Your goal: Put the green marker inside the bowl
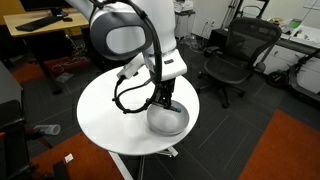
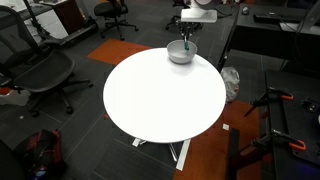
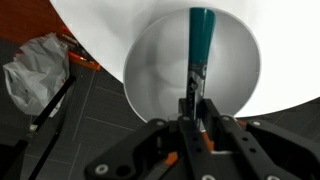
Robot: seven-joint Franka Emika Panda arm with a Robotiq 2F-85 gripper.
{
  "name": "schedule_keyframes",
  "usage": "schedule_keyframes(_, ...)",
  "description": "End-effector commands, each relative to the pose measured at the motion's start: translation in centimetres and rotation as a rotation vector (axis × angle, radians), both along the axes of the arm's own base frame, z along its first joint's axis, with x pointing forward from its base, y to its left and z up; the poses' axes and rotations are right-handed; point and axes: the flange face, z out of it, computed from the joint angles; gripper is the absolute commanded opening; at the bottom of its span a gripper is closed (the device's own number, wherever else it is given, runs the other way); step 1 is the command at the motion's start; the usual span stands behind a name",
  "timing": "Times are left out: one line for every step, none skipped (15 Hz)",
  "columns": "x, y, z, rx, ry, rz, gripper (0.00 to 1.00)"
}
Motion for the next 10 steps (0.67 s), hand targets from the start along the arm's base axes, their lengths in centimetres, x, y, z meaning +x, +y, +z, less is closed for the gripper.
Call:
schedule_keyframes(1.9,-0.7,-0.6,0.015,-0.001,-0.032,0.04)
schedule_keyframes(2.3,-0.9,-0.9,0.015,0.001,-0.034,0.04)
schedule_keyframes(2.6,-1.0,-1.1,0.014,0.004,-0.036,0.04)
schedule_keyframes(3.0,-1.2,-1.4,0.016,0.007,-0.039,0.04)
schedule_keyframes(3.2,-1.4,-1.6,0.018,0.012,-0.042,0.04)
schedule_keyframes(3.5,-1.5,-1.8,0.023,0.016,-0.044,0.04)
schedule_keyframes(3.7,-1.5,-2.1,0.027,0.026,-0.048,0.04)
schedule_keyframes(3.8,-1.6,-2.4,0.035,0.043,-0.048,0.04)
schedule_keyframes(3.9,-1.6,-2.7,0.043,0.055,-0.05,0.04)
schedule_keyframes(3.9,-1.7,-2.9,0.048,0.07,-0.054,0.04)
